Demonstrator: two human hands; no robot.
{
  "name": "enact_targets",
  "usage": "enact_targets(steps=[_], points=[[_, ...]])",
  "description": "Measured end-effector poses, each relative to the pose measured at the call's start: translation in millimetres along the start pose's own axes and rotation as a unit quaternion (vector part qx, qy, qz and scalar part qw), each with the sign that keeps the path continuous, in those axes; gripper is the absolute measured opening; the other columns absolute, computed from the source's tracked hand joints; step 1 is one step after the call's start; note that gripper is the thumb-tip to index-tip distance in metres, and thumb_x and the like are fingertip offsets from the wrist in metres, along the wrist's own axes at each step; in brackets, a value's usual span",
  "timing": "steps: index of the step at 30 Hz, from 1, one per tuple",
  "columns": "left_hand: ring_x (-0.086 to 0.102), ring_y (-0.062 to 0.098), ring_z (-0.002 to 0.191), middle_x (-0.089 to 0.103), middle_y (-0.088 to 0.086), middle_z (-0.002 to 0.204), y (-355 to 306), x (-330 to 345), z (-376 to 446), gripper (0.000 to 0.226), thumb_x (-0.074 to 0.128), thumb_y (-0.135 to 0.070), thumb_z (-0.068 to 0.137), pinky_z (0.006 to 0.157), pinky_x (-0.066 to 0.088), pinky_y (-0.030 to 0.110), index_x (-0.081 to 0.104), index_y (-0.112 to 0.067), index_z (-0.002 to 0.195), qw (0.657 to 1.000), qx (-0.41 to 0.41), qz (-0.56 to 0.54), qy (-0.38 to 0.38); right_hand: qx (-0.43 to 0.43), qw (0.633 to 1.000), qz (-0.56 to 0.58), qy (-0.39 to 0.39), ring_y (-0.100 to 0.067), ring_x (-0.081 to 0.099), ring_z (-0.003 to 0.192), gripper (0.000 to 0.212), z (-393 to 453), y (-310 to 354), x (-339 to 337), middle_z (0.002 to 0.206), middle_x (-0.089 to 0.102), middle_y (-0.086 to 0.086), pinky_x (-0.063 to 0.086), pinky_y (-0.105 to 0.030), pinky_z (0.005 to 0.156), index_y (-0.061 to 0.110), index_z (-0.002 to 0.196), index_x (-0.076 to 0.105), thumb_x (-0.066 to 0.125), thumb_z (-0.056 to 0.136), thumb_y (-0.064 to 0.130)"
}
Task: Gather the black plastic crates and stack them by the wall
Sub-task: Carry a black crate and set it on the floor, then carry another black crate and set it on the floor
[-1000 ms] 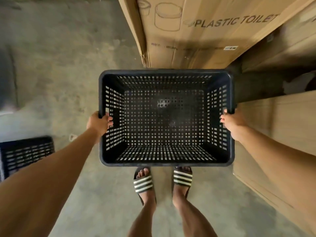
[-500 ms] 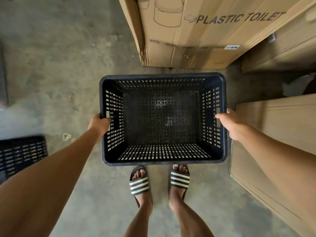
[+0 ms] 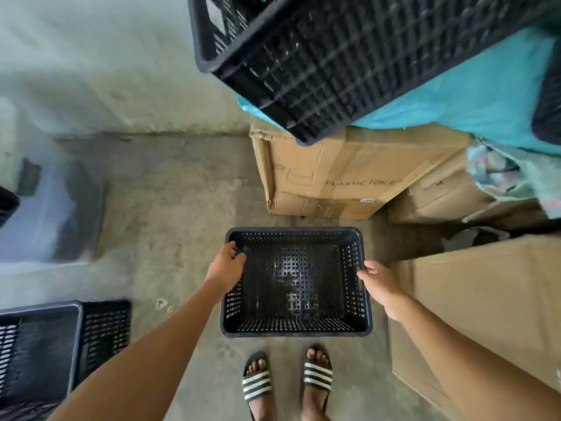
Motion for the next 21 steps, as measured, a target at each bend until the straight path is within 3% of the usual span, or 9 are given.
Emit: enact_targets(steps=[4,6,8,10,12,15,18,21], points=[[0.060,0.032,0.118,0.061,0.013,0.133,-64.6,-44.0,-49.3,0.048,0.050,-0.022,0.100,0.103,0.046,0.041,0.041,-0.015,0.146,0.998,0.045,-0.031,-0.033,-0.067,0.998,0.003,-0.021,-0.019,0.055,0.116,0.038,-68.2,63.9,-30.8,0.138,0.055,-0.009,0.044,-0.033,0.097,0.012,0.133,0.055,0.053,0.096,0.024],[0.060,0.033,0.116,0.058,0.015,0.136,-100.4,-66.7,-70.7,0.046,0.048,-0.020,0.101,0.094,0.048,0.040,0.042,-0.014,0.146,0.994,0.067,-0.072,-0.049,-0.106,0.993,0.014,-0.048,-0.014,0.054,0.106,0.033,-103.7,100.9,-50.8,0.133,0.058,-0.006,0.042,-0.028,0.089,0.015,0.128,0.057,0.053,0.097,0.025],[0.060,0.028,0.101,0.058,0.017,0.134,-137.7,-89.1,-89.6,0.041,0.047,-0.019,0.101,0.079,0.048,0.035,0.046,-0.012,0.142,0.987,0.090,-0.115,-0.061,-0.170,0.981,0.026,-0.088,-0.014,0.055,0.103,0.025,-139.7,142.6,-75.0,0.126,0.062,-0.006,0.041,-0.026,0.084,0.016,0.121,0.060,0.053,0.098,0.023],[0.056,0.024,0.092,0.059,0.019,0.133,-176.8,-111.2,-105.0,0.038,0.047,-0.019,0.101,0.076,0.045,0.033,0.049,-0.011,0.138,0.979,0.120,-0.153,-0.068,-0.246,0.957,0.028,-0.151,-0.017,0.058,0.102,0.017,-177.7,188.6,-104.4,0.120,0.064,-0.005,0.043,-0.025,0.080,0.019,0.112,0.060,0.051,0.099,0.022],[0.058,0.027,0.092,0.058,0.023,0.132,-217.4,-132.3,-116.8,0.038,0.047,-0.020,0.100,0.084,0.050,0.041,0.048,-0.012,0.137,0.966,0.150,-0.200,-0.068,-0.316,0.921,0.025,-0.227,-0.019,0.059,0.100,0.016,-216.3,239.4,-138.3,0.114,0.066,-0.005,0.045,-0.029,0.078,0.018,0.108,0.061,0.049,0.099,0.024],[0.057,0.037,0.119,0.056,0.021,0.135,-276.9,-160.2,-123.2,0.045,0.045,-0.022,0.099,0.105,0.044,0.051,0.043,-0.015,0.144,0.956,0.170,-0.221,-0.088,-0.420,0.843,0.021,-0.336,-0.023,0.059,0.093,0.018,-273.6,323.9,-193.7,0.103,0.067,-0.009,0.044,-0.032,0.079,0.013,0.105,0.065,0.051,0.095,0.018],[0.056,0.032,0.112,0.057,0.012,0.123,-324.9,-169.0,-119.1,0.053,0.046,-0.018,0.099,0.104,0.045,0.048,0.034,-0.014,0.150,0.954,0.180,-0.221,-0.097,-0.497,0.743,-0.059,-0.444,-0.029,0.056,0.095,0.018,-313.7,405.1,-242.0,0.100,0.061,-0.010,0.044,-0.044,0.084,0.013,0.103,0.065,0.052,0.090,0.012],[0.060,0.035,0.105,0.057,0.014,0.119,-357.7,-166.0,-112.6,0.058,0.050,-0.018,0.097,0.096,0.050,0.044,0.030,-0.011,0.152,0.961,0.177,-0.182,-0.110,-0.455,0.707,-0.190,-0.507,-0.034,0.046,0.116,0.030,-316.0,471.7,-280.5,0.121,0.052,-0.011,0.038,-0.048,0.096,0.019,0.118,0.059,0.052,0.089,0.019]])
Point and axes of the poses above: each hand's wrist, its own z-axis towards the middle knuckle, its own x-axis out of the palm, y = z × x, the point moved 4 cm from there along z, towards the middle knuckle
